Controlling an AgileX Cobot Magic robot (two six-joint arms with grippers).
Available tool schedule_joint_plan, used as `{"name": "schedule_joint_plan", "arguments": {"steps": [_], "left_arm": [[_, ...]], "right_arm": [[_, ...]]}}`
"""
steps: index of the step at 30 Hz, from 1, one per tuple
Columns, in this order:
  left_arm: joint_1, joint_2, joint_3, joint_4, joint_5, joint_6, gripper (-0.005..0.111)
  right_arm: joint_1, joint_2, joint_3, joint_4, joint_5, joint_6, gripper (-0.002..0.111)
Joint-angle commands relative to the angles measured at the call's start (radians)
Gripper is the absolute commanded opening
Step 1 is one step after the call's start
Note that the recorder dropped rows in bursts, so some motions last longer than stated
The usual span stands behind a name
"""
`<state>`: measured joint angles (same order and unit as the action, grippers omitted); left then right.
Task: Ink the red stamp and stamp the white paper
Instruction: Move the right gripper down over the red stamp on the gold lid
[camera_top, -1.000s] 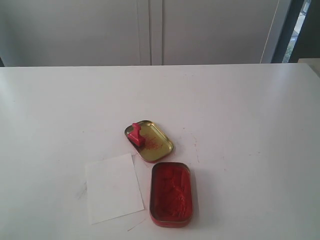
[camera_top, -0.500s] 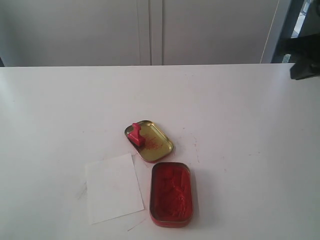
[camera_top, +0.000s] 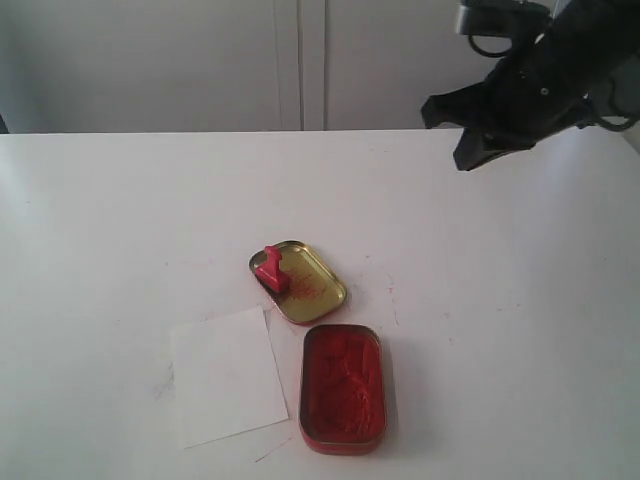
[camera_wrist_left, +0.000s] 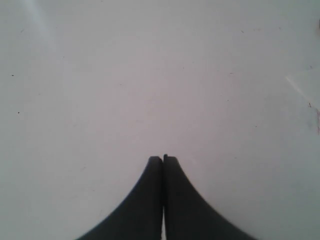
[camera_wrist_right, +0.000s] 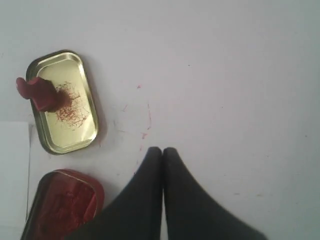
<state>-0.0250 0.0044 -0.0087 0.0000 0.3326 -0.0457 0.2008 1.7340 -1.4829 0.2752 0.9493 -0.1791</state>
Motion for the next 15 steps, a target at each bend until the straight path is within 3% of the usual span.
{"name": "schedule_joint_plan", "arguments": {"steps": [1,15], "left_arm": [[0.002,-0.004,0.009,0.0,0.004,-0.003,0.0],[0.002,-0.004,0.009,0.0,0.004,-0.003,0.0]], "right_arm": [[0.051,0.079,-0.104,-0.012,0.058,-0.018,0.0],[0.193,0.293,-0.403,-0.049,0.195,-0.02,0.0]]}}
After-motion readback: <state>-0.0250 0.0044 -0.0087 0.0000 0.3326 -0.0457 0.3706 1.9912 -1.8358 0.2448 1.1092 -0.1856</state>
